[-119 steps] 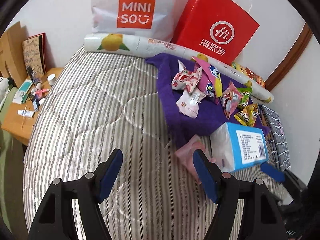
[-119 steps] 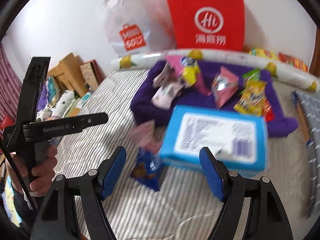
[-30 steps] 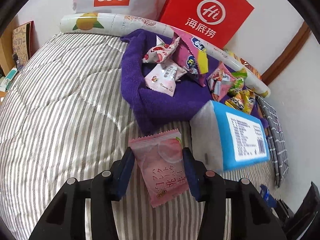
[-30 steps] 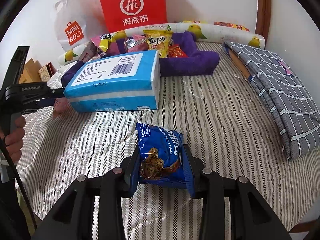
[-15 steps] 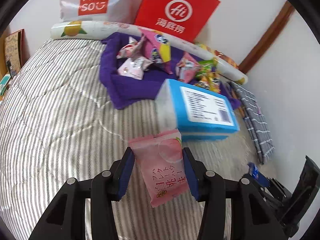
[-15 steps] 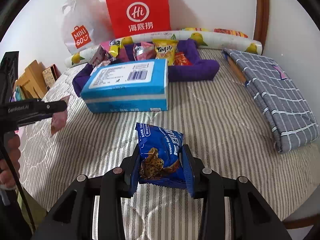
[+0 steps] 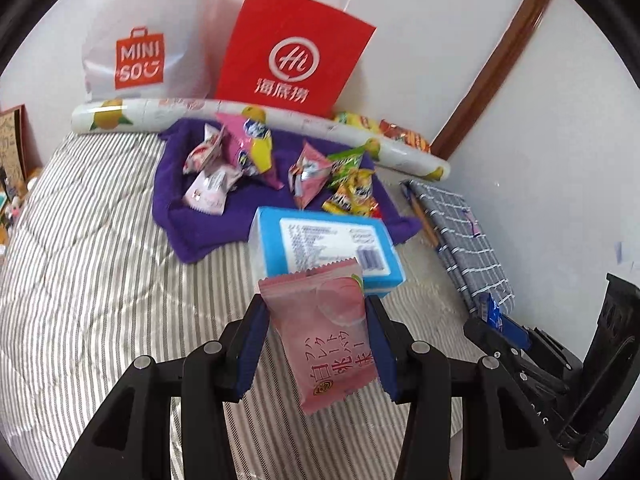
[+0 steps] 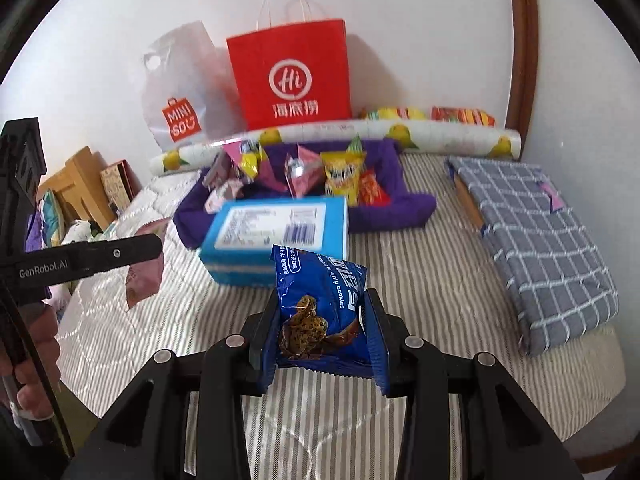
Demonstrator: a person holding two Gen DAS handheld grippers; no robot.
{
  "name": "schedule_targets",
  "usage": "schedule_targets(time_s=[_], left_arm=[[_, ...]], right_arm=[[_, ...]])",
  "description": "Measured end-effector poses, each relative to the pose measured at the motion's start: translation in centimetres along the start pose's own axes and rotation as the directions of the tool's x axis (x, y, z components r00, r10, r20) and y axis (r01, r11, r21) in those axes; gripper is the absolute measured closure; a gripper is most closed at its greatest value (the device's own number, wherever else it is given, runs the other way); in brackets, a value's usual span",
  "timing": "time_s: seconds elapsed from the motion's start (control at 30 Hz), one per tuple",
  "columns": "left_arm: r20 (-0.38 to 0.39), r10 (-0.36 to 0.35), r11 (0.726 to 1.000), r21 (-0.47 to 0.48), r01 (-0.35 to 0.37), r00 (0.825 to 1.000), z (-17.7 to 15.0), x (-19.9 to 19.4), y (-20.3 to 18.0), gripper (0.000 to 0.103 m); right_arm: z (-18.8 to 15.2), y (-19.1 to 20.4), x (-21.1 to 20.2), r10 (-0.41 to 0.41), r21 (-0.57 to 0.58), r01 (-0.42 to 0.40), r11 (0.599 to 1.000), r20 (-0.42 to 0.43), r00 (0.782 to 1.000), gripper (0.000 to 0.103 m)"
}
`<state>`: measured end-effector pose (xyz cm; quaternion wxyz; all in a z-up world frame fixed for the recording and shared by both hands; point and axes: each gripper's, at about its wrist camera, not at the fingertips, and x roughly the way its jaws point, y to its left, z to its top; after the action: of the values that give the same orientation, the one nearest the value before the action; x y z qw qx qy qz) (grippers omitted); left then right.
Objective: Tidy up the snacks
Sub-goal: 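Carry the blue packet and pink packet over the purple towel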
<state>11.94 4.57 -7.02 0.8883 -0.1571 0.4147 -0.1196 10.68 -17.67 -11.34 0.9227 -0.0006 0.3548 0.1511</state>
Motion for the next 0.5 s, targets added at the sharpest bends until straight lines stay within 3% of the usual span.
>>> schedule_targets(time_s=[0.5], left_arm=[[0.055, 0.004, 1.0, 0.029, -0.006, 0.998, 4.2, -1.0, -1.1, 0.057]], right_arm=[[5.8, 0.8, -0.3, 0.01, -0.044, -0.007, 0.999, 0.073, 0.997, 0.065]])
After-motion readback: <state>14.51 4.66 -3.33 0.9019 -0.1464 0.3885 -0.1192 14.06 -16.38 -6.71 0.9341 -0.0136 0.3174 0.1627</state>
